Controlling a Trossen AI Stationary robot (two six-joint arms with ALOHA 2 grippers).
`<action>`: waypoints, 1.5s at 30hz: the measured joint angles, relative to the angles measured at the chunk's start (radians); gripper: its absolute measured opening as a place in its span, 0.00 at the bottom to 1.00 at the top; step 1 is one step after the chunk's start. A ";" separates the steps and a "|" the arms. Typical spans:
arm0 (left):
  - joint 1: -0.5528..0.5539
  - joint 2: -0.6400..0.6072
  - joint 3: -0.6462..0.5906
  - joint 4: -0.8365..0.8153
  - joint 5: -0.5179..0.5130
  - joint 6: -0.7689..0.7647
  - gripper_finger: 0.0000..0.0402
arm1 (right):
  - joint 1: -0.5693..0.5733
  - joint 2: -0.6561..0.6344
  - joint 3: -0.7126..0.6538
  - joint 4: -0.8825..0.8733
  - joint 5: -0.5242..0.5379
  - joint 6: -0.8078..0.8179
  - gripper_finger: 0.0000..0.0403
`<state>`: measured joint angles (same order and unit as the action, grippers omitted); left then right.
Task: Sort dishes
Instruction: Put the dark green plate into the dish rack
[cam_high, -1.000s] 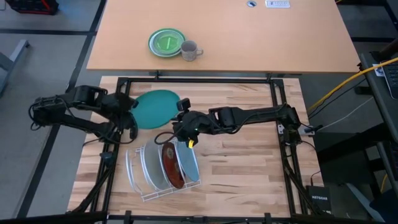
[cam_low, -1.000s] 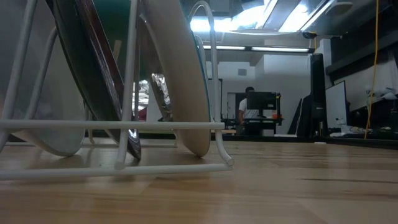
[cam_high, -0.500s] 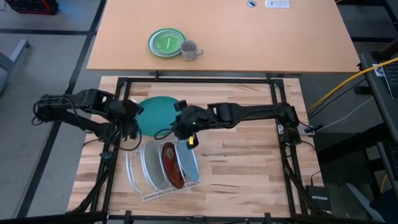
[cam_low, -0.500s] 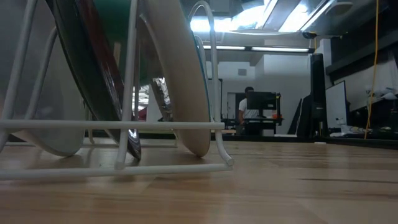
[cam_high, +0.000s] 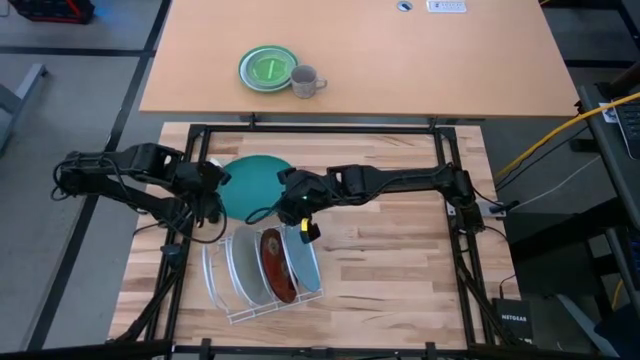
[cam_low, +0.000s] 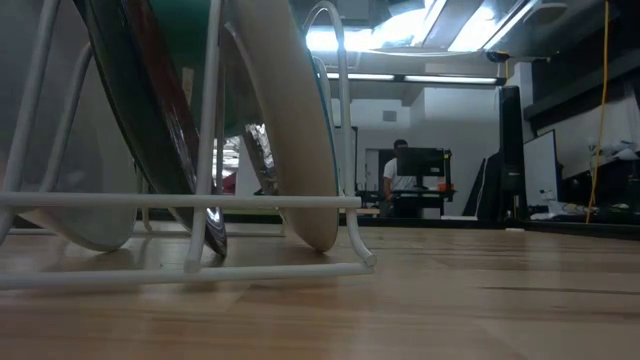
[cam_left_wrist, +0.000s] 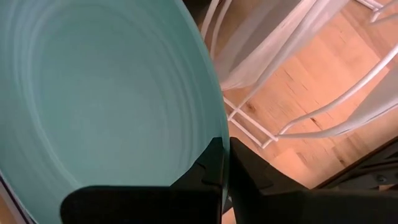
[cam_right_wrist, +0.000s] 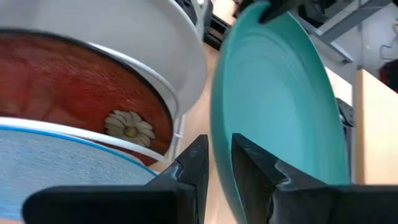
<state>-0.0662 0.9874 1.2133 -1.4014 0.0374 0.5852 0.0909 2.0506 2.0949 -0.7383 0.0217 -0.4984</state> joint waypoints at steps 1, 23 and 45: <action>0.000 0.000 0.000 0.000 0.000 0.001 0.00 | 0.000 0.000 0.000 0.000 -0.012 0.007 0.18; 0.000 0.000 0.000 0.024 0.005 0.021 0.00 | 0.001 -0.001 0.000 -0.019 0.080 -0.021 0.18; 0.000 0.000 -0.001 0.106 -0.010 0.183 0.00 | -0.028 0.032 0.000 -0.056 -0.045 -0.025 0.18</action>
<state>-0.0658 0.9874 1.2126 -1.2956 0.0269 0.7679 0.0631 2.0827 2.0953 -0.7944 -0.0230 -0.5236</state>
